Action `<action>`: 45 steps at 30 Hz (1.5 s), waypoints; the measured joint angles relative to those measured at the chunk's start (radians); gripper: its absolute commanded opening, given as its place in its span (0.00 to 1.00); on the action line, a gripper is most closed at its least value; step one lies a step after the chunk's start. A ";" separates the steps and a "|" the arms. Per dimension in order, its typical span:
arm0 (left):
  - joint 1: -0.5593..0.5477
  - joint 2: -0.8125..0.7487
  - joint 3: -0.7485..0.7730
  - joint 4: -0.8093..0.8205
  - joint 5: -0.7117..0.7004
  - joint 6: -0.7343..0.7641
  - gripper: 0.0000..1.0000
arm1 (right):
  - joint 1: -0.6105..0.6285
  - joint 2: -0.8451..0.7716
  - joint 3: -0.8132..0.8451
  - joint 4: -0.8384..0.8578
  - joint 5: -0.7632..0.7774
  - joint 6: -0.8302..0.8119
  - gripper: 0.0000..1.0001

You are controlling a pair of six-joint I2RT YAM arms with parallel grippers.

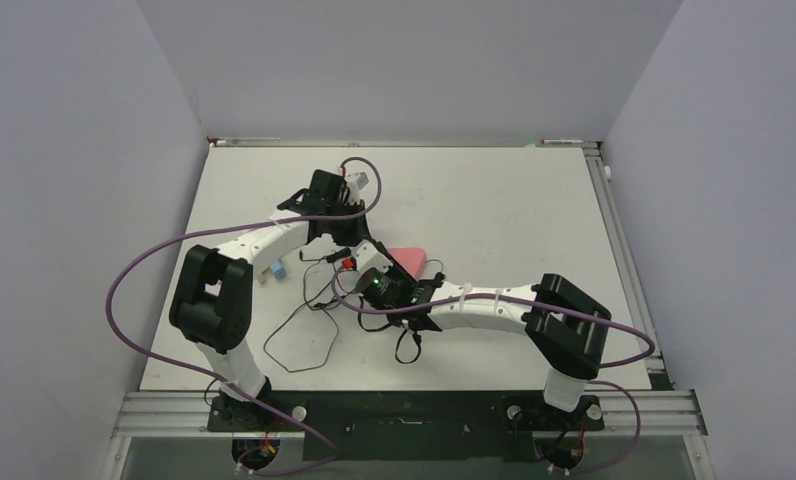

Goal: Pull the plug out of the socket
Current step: Remove the plug from the socket.

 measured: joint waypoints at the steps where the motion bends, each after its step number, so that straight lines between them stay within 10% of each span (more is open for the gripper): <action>1: 0.000 0.000 0.000 0.000 0.000 0.000 0.00 | 0.005 0.002 0.001 -0.001 0.007 0.000 0.05; 9: 0.000 0.000 0.000 0.000 0.000 0.000 0.01 | 0.010 0.010 0.008 -0.005 0.023 0.006 0.05; 17: -0.002 0.000 -0.007 -0.011 0.015 0.016 0.62 | -0.134 -0.073 -0.051 0.039 -0.202 0.054 0.05; 26: 0.019 -0.165 -0.076 -0.014 0.008 0.055 0.82 | -0.246 -0.142 -0.114 0.055 -0.349 0.070 0.05; 45: -0.032 -0.086 -0.120 0.011 0.144 0.034 0.72 | -0.247 -0.173 -0.148 0.079 -0.418 0.072 0.05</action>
